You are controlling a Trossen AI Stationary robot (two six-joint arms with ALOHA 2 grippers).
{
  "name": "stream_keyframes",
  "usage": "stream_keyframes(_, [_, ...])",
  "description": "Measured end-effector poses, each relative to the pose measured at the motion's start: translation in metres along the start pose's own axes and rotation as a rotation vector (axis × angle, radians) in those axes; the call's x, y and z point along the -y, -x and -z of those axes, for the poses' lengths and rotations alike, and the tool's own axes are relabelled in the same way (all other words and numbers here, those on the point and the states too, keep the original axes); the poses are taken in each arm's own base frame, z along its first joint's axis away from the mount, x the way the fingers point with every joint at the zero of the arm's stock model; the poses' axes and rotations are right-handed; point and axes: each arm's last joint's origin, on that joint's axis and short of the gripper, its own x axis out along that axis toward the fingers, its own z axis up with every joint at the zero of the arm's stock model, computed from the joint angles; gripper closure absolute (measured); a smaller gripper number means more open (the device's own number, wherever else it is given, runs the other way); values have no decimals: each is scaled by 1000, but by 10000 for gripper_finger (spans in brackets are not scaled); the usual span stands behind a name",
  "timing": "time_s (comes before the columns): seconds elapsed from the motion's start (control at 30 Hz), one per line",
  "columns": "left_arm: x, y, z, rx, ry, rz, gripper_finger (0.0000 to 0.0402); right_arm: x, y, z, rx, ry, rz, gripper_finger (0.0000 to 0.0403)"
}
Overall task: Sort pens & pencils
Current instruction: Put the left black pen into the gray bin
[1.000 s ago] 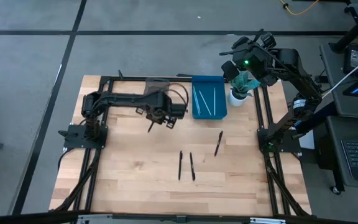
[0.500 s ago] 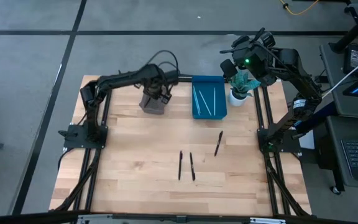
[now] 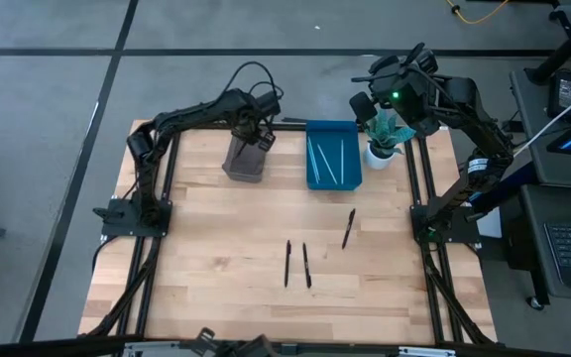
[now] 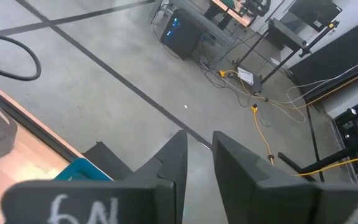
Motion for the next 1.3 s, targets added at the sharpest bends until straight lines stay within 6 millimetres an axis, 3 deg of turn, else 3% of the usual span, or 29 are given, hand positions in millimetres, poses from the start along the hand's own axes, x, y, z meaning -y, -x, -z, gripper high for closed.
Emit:
stream_keyframes(0.4, [15, -35, -5, -57, -42, -10, 356, 0, 0, 0, 0, 8, 0, 325])
stream_keyframes(1.0, [15, -36, -5, -61, -47, -25, 355, 0, 0, 0, -1, 36, 0, 325])
stream_keyframes(1.3, [15, -36, -5, -66, -51, -1, 322, 0, 0, 0, -1, 36, 0, 325])
